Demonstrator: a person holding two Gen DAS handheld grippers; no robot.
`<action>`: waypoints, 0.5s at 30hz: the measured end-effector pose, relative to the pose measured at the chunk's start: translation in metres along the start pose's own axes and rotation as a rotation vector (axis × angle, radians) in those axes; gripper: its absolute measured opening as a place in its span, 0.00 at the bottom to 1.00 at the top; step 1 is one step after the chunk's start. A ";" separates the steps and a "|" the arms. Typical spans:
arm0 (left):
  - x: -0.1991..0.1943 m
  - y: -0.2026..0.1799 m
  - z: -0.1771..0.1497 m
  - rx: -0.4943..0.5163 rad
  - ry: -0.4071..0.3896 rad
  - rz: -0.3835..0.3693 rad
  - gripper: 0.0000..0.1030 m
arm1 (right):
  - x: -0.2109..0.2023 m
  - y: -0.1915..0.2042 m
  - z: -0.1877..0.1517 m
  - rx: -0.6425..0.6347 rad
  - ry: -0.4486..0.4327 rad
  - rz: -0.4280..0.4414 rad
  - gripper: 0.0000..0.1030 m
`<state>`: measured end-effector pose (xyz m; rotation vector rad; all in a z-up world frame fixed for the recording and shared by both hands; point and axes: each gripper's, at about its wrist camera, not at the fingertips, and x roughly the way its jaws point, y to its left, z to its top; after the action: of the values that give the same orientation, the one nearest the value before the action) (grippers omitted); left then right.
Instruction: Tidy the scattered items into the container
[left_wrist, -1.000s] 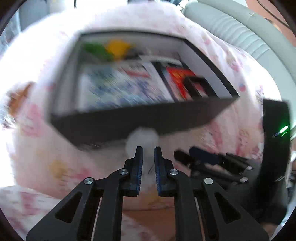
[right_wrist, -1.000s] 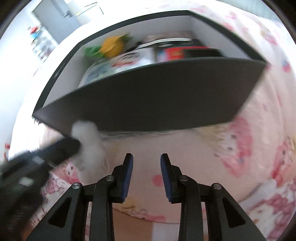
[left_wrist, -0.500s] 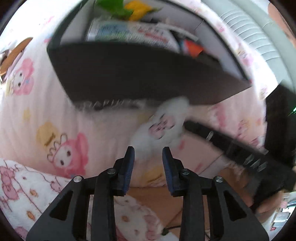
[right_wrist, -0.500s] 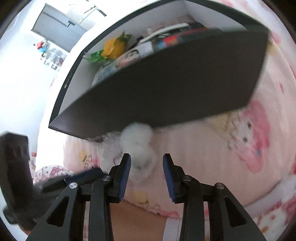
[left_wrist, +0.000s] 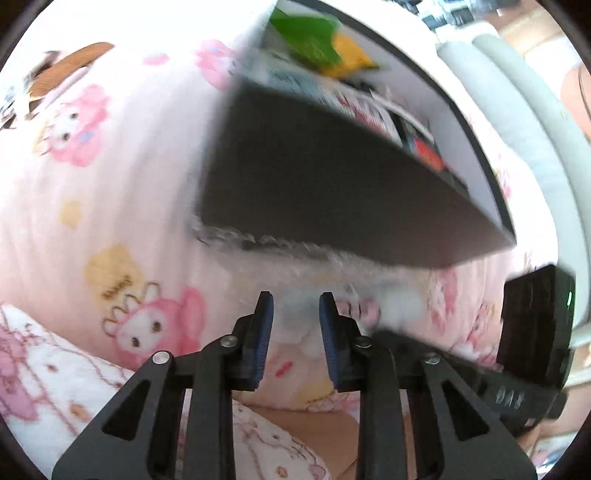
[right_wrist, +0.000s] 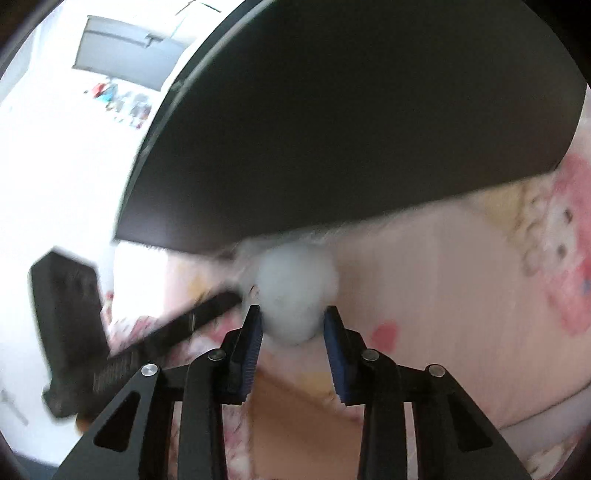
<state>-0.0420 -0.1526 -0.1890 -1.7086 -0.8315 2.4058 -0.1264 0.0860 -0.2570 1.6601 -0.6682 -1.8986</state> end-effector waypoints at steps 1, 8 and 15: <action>0.000 0.003 0.000 -0.014 0.011 -0.037 0.26 | -0.002 0.001 -0.002 -0.007 -0.007 -0.003 0.29; 0.018 0.000 0.000 0.017 0.101 -0.047 0.49 | -0.017 -0.009 0.006 0.057 -0.129 -0.053 0.29; 0.032 0.000 0.005 0.019 0.149 -0.090 0.46 | 0.012 -0.011 0.020 0.053 -0.121 -0.103 0.30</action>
<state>-0.0583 -0.1427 -0.2156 -1.7774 -0.8423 2.1913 -0.1484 0.0866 -0.2711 1.6506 -0.6992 -2.0845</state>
